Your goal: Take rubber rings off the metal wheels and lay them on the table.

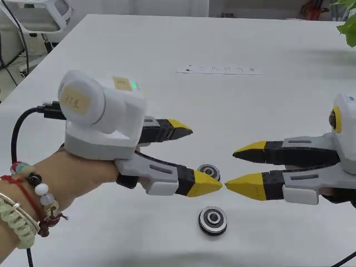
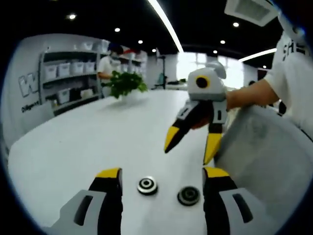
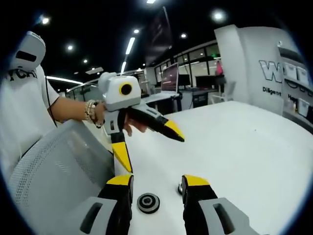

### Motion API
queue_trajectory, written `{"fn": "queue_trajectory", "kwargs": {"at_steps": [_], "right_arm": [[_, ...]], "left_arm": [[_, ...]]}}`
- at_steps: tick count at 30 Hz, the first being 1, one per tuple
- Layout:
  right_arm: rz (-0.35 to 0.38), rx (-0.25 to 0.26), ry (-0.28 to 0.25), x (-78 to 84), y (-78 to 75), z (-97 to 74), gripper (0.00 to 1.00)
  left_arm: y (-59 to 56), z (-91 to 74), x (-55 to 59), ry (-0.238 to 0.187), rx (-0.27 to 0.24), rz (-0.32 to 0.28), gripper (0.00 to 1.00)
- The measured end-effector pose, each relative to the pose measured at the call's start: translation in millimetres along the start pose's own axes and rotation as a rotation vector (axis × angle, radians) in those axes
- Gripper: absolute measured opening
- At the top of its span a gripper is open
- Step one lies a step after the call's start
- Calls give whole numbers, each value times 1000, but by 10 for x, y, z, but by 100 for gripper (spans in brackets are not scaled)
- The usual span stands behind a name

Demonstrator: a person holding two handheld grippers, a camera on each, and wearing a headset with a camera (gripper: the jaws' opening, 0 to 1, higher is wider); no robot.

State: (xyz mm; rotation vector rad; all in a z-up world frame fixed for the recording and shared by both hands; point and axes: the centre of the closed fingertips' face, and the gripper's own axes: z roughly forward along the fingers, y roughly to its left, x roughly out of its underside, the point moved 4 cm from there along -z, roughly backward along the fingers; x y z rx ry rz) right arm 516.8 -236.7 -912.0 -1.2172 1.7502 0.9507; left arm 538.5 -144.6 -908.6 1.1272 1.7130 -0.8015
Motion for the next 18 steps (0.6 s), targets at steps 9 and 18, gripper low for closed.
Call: {"fn": "queue_trajectory", "kwargs": {"at_steps": [9,18], "right_arm": [[-18,-71,204,404,145,158,38],[-69,-72,336,680,154,265,38]], "left_arm": [[-151,81,137,-13,65,-32,60],[-409,257,351,83,189,7,50]]}}
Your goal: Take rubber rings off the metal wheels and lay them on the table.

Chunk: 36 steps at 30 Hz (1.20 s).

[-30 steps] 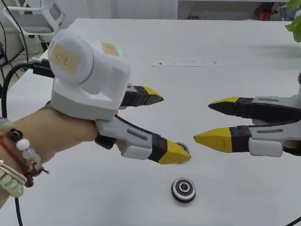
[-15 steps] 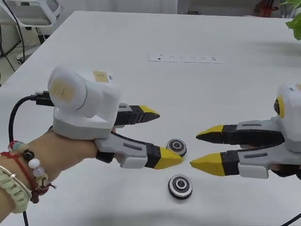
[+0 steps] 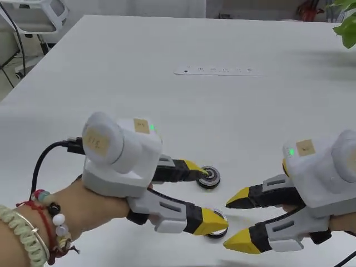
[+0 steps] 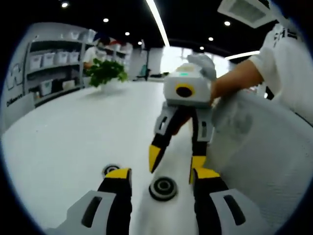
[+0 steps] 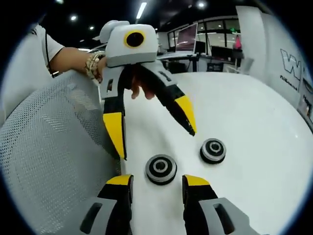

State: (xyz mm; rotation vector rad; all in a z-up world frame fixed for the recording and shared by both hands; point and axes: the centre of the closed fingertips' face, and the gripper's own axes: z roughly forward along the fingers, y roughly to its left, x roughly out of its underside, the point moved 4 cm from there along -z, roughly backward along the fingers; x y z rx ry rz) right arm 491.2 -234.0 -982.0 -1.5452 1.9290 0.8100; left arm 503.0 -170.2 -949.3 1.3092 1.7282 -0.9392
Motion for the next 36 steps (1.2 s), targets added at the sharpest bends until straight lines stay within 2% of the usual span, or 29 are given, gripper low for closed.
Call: {"fn": "queue_trajectory", "kwargs": {"at_steps": [4,14,24,30,34,36], "right_arm": [[7,11,-3,12,-24,12,36],[1,6,26,61,2,60,33],[8,10,22,52,-9,58,32],[7,6,19,40,2,60,31],[5,16,18,38,-10,57,31],[10,22,15,38,-26,55,31]], "left_arm": [[-5,58,73,26,-5,13,45],[-71,150,184,82,23,70,30],[-51,166,266,118,8,101,18],[-11,161,266,101,-7,86,14],[-14,147,282,75,3,94,14],[6,141,288,54,19,78,14]]}}
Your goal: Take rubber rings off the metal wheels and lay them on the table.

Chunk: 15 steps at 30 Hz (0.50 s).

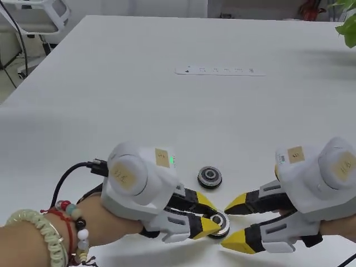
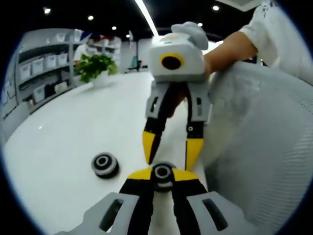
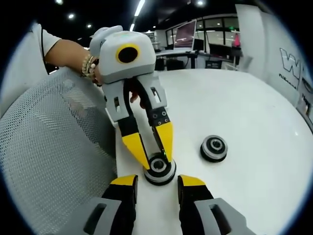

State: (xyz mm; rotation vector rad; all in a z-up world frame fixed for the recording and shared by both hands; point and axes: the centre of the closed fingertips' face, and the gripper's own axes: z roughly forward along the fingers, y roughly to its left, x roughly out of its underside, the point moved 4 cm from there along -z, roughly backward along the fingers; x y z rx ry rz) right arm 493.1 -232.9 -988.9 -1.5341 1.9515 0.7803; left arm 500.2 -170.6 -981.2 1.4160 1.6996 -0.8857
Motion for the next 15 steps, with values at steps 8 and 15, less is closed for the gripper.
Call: {"fn": "queue_trajectory", "kwargs": {"at_steps": [8,15], "right_arm": [[35,29,-44,-30,-69,7,27],[-4,28,-34,-28,-51,47,26]], "left_arm": [[30,-41,33,-44,-14,-19,14],[44,-30,23,-51,-22,-22,14]]}}
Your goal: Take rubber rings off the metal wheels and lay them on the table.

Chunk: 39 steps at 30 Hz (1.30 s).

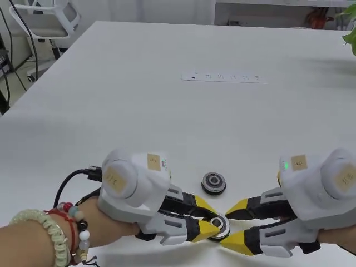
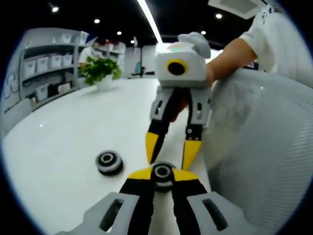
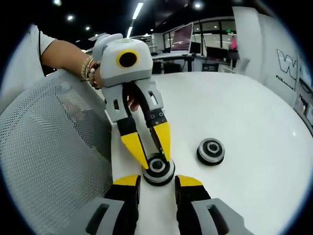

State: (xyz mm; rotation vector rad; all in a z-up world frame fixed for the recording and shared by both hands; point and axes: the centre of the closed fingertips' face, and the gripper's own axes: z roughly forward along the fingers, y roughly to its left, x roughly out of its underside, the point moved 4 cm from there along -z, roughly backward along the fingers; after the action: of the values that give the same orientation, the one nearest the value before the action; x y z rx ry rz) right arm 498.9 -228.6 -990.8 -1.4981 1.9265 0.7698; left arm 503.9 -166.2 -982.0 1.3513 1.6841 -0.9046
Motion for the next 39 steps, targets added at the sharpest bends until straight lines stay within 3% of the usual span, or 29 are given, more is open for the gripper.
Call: {"fn": "queue_trajectory", "kwargs": {"at_steps": [14,17,19,32,39], "right_arm": [[-48,3,17,14,-41,-23,17],[-71,20,48,52,-69,-31,11],[-54,25,45,58,-96,-37,6],[-62,44,75,57,-93,-28,2],[-9,77,115,61,-128,-16,0]], "left_arm": [[17,13,-10,6,-18,4,14],[16,15,-12,9,-19,8,14],[11,16,-15,13,-20,18,14],[13,15,-9,15,-24,16,14],[16,18,-9,14,-27,14,14]]}}
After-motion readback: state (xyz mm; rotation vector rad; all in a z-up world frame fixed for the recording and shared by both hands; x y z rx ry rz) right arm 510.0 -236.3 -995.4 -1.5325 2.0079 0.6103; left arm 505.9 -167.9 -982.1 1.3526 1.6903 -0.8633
